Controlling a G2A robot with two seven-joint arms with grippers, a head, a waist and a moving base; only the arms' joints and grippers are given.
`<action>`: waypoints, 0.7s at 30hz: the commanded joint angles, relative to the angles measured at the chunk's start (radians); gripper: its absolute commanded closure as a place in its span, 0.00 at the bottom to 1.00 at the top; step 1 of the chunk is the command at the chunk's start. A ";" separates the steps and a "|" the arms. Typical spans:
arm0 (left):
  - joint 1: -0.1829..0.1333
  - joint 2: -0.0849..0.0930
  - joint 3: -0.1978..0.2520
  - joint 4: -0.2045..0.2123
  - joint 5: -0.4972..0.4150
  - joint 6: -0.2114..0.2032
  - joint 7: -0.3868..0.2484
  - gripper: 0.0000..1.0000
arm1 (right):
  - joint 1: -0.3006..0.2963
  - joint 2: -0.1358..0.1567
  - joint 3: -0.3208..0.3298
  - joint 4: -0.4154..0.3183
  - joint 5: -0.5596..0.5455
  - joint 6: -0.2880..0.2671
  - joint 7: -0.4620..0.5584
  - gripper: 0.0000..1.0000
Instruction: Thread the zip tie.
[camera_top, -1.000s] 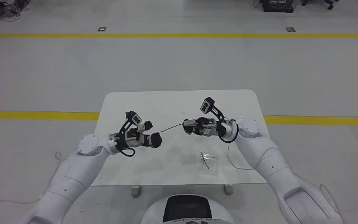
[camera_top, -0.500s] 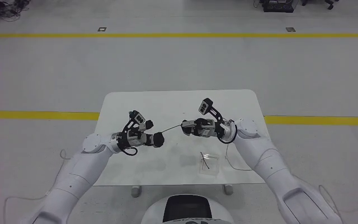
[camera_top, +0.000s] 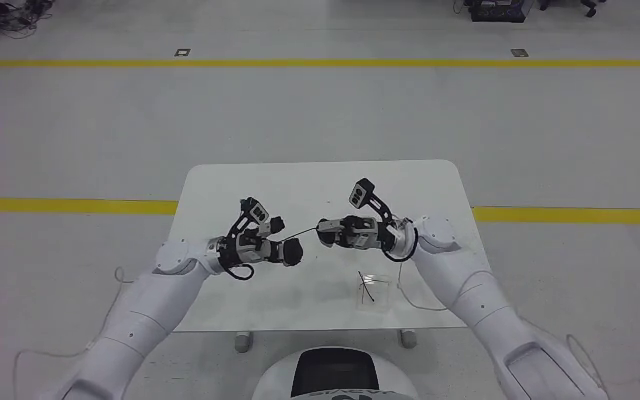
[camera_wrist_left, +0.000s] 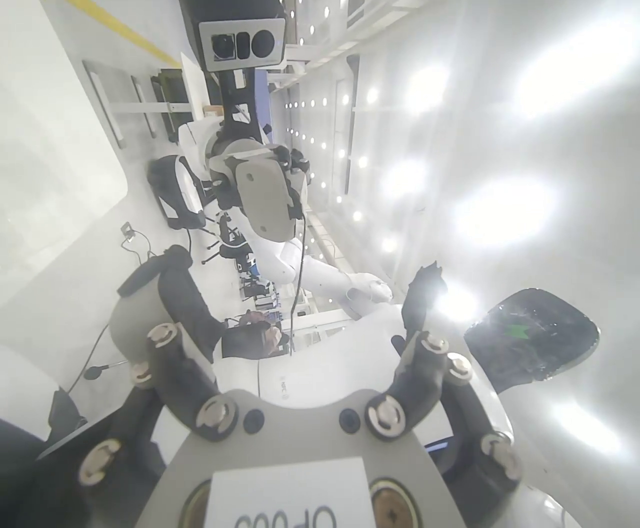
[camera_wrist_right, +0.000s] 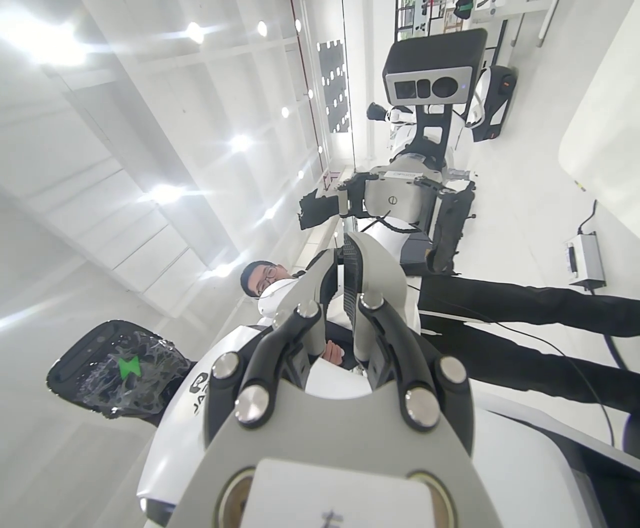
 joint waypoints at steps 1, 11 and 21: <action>0.000 0.000 0.000 0.000 0.000 0.000 0.000 0.00 | 0.000 0.000 0.000 0.000 0.000 0.001 0.000 1.00; 0.013 0.000 -0.001 -0.047 0.027 0.017 0.049 0.00 | -0.037 0.004 -0.004 -0.068 -0.049 0.029 -0.066 1.00; 0.021 0.000 -0.007 -0.050 0.041 0.022 0.052 0.51 | -0.041 0.008 -0.004 -0.088 -0.095 0.048 -0.087 1.00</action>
